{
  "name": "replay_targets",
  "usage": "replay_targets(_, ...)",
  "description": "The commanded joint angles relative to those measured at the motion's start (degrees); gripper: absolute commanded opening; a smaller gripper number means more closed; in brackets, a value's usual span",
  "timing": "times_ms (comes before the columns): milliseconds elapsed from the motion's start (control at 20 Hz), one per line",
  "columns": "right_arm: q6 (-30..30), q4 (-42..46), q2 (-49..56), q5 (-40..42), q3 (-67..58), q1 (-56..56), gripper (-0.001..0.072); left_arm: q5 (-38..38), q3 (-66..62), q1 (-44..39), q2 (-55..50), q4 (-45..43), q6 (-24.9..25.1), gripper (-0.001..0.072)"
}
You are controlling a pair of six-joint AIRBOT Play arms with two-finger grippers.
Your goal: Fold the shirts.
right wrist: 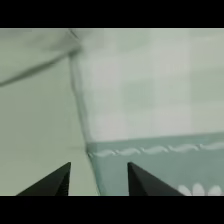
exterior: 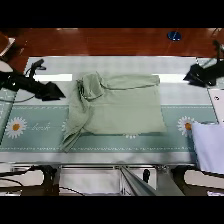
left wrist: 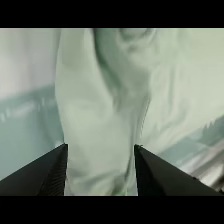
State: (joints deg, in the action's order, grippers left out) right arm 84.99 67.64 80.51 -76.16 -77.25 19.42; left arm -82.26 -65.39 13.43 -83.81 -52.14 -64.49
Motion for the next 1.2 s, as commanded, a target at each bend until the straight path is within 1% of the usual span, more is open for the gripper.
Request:
replay_targets(0,-1.51,1.62,-12.17,2.12,19.37,6.16,0.0408,-1.38,17.27,4.70,10.36,-1.49,3.56,0.0512)
replay_targets(100,-3.34,-4.35,-19.06,4.22,30.10,7.19,0.0408,-2.29,25.31,5.40,18.95,-1.46,1.25,0.0512)
replay_targets(200,-6.75,-11.13,-24.02,4.70,36.74,7.13,0.0408,-1.70,30.77,4.76,26.84,-2.45,0.57,0.0512)
replay_targets(300,-7.61,-12.48,-26.60,4.68,39.82,7.13,0.0408,0.13,33.07,4.66,30.14,-5.92,0.50,0.0512)
replay_targets(400,-7.67,-11.67,-26.93,4.35,40.81,7.13,0.0408,1.05,33.55,4.52,30.18,-6.21,-0.87,0.0512)
replay_targets(450,-7.67,-11.47,-26.93,4.35,40.96,7.15,0.0408,1.25,33.64,4.20,29.90,-6.45,-2.67,0.0512)
replay_targets(600,-7.52,-11.43,-26.93,4.39,40.96,7.15,0.0408,2.14,35.06,0.61,29.53,-6.82,-2.95,0.0512)
replay_targets(650,-7.52,-11.45,-26.93,4.44,40.96,7.13,0.0408,3.93,35.80,-1.22,29.51,-7.76,-3.78,0.0512)
replay_targets(750,-7.50,-12.31,-26.93,4.44,40.96,7.13,0.0408,10.21,36.61,-4.85,29.49,-11.56,-5.49,0.0512)
replay_targets(800,-7.50,-12.81,-26.93,4.44,40.96,7.13,0.0408,11.74,36.63,-6.34,29.24,-12.22,-5.49,0.0512)
replay_targets(1050,-7.50,-13.27,-26.93,4.44,40.96,7.13,0.0408,16.52,36.61,-11.06,22.93,-10.86,-7.80,0.0510)
replay_targets(1150,-6.60,-11.13,-26.91,5.31,40.96,7.13,0.0408,17.73,36.39,-11.43,20.39,-9.46,-7.80,0.0499)
